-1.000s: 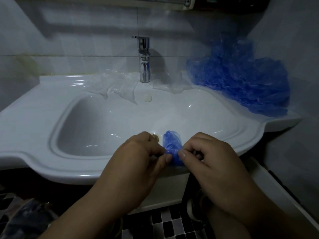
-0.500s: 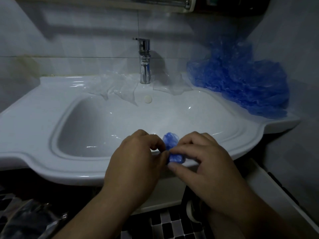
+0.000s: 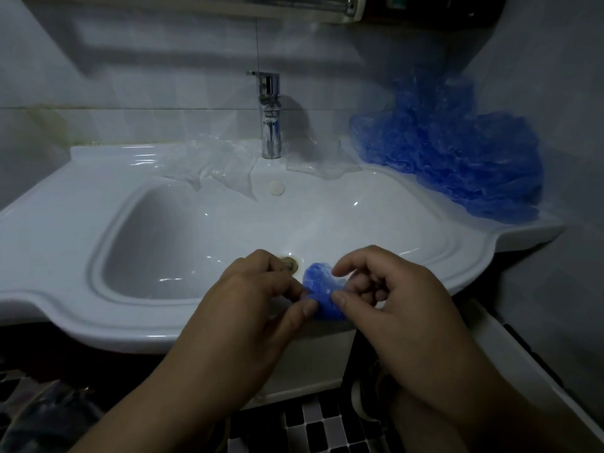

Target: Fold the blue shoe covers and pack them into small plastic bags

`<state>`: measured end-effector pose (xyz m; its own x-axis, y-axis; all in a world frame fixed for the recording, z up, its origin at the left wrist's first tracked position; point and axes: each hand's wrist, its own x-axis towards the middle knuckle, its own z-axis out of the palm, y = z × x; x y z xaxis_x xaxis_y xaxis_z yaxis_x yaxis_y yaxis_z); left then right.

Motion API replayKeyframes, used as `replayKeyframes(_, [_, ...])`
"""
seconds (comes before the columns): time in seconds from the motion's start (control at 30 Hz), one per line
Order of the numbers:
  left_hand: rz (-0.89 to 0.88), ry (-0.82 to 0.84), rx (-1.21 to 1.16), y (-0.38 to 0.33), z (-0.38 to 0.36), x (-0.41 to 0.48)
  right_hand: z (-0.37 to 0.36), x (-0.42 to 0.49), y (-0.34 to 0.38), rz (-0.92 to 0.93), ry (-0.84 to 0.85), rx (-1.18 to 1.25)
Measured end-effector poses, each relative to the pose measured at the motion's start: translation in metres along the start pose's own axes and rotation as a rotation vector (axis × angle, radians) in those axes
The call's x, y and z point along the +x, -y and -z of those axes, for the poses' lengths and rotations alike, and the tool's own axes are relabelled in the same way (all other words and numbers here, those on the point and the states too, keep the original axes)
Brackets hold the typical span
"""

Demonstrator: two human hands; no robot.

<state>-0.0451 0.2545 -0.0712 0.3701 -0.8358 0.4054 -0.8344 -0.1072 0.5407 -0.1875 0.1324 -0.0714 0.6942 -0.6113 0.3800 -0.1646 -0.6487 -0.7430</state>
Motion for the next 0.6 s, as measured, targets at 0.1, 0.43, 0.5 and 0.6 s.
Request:
replayKeyframes(0.1, [0.147,-0.082,0.032,-0.005,-0.008,0.007,-0.006,0.003,0.002,-0.004,-0.026,-0.106])
replayKeyframes(0.43, [0.219,-0.165,0.097,-0.008,-0.017,0.014,-0.001,0.003,-0.003,0.130,0.099,-0.300])
replayKeyframes(0.5, [0.169,-0.096,0.076,-0.008,-0.011,0.010,0.002,0.004,-0.005,0.132,0.100,-0.296])
replayKeyframes(0.6, [0.100,0.044,0.035,-0.005,0.001,0.002,0.006,0.006,-0.002,0.091,0.108,-0.220])
